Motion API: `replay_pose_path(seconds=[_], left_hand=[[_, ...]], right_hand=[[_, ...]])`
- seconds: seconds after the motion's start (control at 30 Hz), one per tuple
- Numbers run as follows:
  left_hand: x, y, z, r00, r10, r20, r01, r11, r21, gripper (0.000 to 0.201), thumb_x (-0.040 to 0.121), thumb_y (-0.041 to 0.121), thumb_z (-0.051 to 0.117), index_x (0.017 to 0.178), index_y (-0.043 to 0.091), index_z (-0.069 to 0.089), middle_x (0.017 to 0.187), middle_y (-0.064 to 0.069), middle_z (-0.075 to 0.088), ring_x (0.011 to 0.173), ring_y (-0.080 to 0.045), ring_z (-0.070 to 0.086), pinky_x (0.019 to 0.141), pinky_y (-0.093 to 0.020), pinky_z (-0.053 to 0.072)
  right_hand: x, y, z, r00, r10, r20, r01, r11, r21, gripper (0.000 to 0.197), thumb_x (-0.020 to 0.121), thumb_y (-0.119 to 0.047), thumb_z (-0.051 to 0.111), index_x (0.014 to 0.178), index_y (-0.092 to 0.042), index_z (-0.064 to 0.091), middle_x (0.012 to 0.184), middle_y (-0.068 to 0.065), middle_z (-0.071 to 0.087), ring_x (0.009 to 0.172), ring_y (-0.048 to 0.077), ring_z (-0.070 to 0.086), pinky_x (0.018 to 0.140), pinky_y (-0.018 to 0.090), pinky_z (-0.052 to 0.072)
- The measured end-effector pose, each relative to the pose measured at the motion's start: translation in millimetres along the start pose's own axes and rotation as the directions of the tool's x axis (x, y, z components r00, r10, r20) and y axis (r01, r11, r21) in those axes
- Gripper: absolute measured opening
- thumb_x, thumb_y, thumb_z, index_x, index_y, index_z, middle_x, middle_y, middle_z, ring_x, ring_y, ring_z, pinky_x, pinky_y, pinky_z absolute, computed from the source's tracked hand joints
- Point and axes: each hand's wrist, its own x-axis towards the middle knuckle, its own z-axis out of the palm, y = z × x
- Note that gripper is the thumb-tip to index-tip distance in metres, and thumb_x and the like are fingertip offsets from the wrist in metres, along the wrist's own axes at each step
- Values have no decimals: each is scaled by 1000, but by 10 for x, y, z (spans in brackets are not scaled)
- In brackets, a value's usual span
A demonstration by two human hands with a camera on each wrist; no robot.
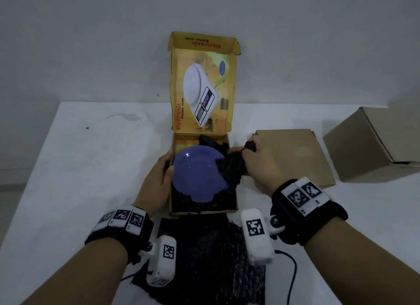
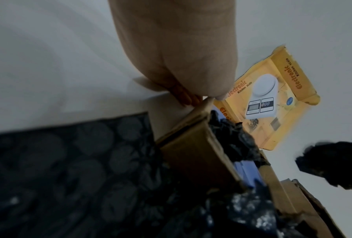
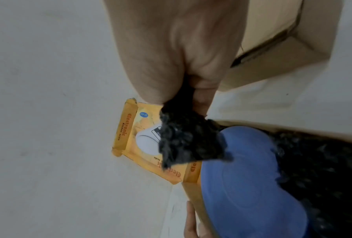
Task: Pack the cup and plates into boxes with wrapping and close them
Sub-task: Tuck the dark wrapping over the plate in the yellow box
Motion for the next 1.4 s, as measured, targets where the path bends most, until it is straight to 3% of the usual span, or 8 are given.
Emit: replay_pose_path(seconds=[0.2,0.43,0.6,0.73,0.83,1.07,1.27,1.4], left_hand=[[-6,13,29,998,-9,-62,8,1000,-7,41,100,23,40,141,19,38,132,12,46,117,-3,46,87,3,31],[161,61,38,962,-144,-232,164,984,68,26,99,27,42,122,26,54,102,2,66,93,-19,61,72,-27,40],[170,-5,100,948,-153,-277,199,969,146,27,99,32,41,122,31,55,113,2,65,97,-15,61,72,-25,40],[150,13,152,943,-168,-287,224,958,176,30,100,34,37,127,33,51,118,6,60,97,-7,55,72,-24,37],[138,31,133,943,-174,-284,229,958,175,33,100,35,37,131,38,49,112,8,59,92,-3,52,72,-24,38],[117,13,144,945,-118,-305,182,964,191,38,99,40,35,134,38,49,106,4,61,94,-10,57,72,-26,45],[123,39,148,940,-123,-317,191,962,193,36,99,36,39,133,37,51,103,3,61,91,-13,58,69,-28,46],[136,35,141,944,-121,-305,196,954,226,35,100,34,39,134,37,50,105,3,60,89,-13,57,66,-26,42]], right_hand=[[93,-174,129,995,-92,-33,91,995,-41,21,83,2,50,78,-16,40,75,-1,42,67,11,40,60,27,36],[319,-131,409,960,-281,21,272,905,-326,19,90,-6,55,108,-5,62,108,12,65,101,25,60,94,39,49],[449,-172,711,913,-401,69,400,854,-334,16,82,3,63,85,-10,73,88,-1,67,83,10,59,76,13,47],[620,-107,921,871,-491,-7,441,789,-427,18,78,5,63,76,-12,69,94,6,58,86,16,54,82,20,46],[693,17,1025,873,-475,110,454,708,-541,16,78,1,65,80,-13,72,92,0,51,86,12,48,80,9,37],[701,75,1153,832,-296,470,553,506,-661,26,90,-8,48,102,-15,70,105,3,70,97,19,62,91,38,48],[749,48,1123,840,-329,432,542,530,-652,14,81,-6,61,87,-17,66,88,1,68,84,18,62,80,37,52],[685,53,1167,786,-344,513,608,285,-741,17,90,-17,52,90,-20,69,91,0,66,99,22,53,92,35,34]])
